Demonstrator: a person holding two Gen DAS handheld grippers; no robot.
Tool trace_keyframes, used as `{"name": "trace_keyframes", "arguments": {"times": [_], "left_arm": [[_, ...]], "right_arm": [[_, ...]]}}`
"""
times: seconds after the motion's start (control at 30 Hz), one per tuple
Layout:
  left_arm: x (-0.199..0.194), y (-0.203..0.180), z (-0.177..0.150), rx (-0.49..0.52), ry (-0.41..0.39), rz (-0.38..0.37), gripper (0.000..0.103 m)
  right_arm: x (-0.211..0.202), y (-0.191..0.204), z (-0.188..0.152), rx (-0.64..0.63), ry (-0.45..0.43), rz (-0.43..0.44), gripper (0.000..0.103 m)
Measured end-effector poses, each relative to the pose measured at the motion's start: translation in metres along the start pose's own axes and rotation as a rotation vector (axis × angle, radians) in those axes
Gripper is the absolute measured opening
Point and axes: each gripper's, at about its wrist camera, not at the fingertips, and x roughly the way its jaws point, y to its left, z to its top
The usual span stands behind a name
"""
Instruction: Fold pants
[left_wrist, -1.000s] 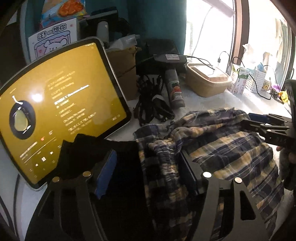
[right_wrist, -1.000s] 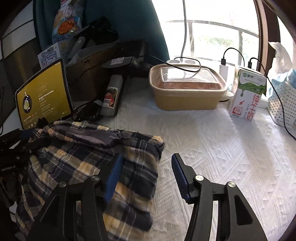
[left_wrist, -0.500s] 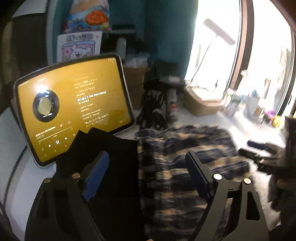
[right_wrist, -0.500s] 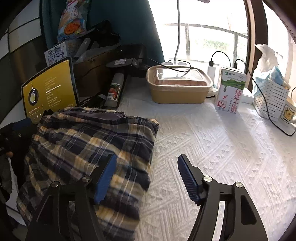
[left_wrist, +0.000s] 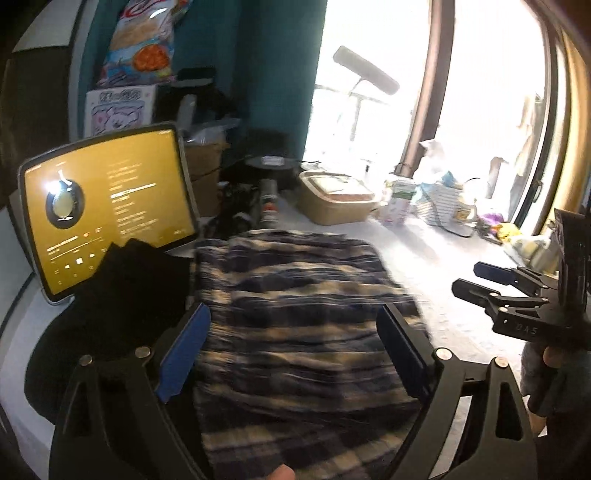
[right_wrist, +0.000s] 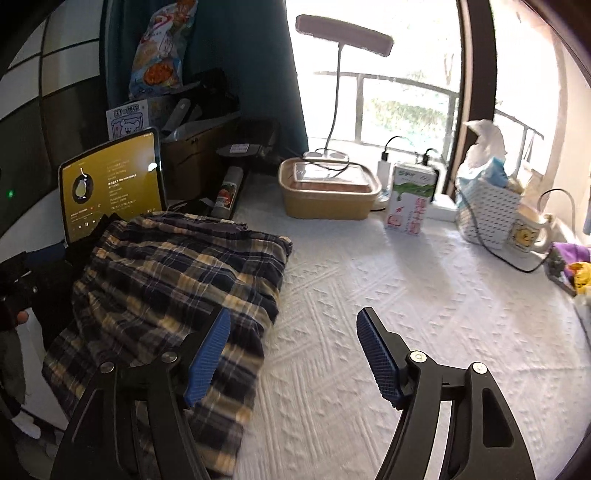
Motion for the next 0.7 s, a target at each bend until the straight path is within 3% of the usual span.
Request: {"name": "trace_keyframes", "arguments": {"times": [0.13,0.27,0.7], "left_arm": [[-0.009,-0.023,-0.004,0.042,-0.021,-0.032,0.092],[-0.021,-0.046,-0.007,0.085,-0.058,-0.049,0.102],[-0.066,-0.091,-0.012,0.088,-0.181,-0.082,0.102]], "right_arm": [[-0.025,-0.005,-0.005,0.001,-0.026,-0.042,0.074],[-0.051,-0.012,-0.01,0.018,-0.07,-0.076,0.08],[-0.138,-0.025,-0.035,0.059,-0.182,-0.16,0.085]]}}
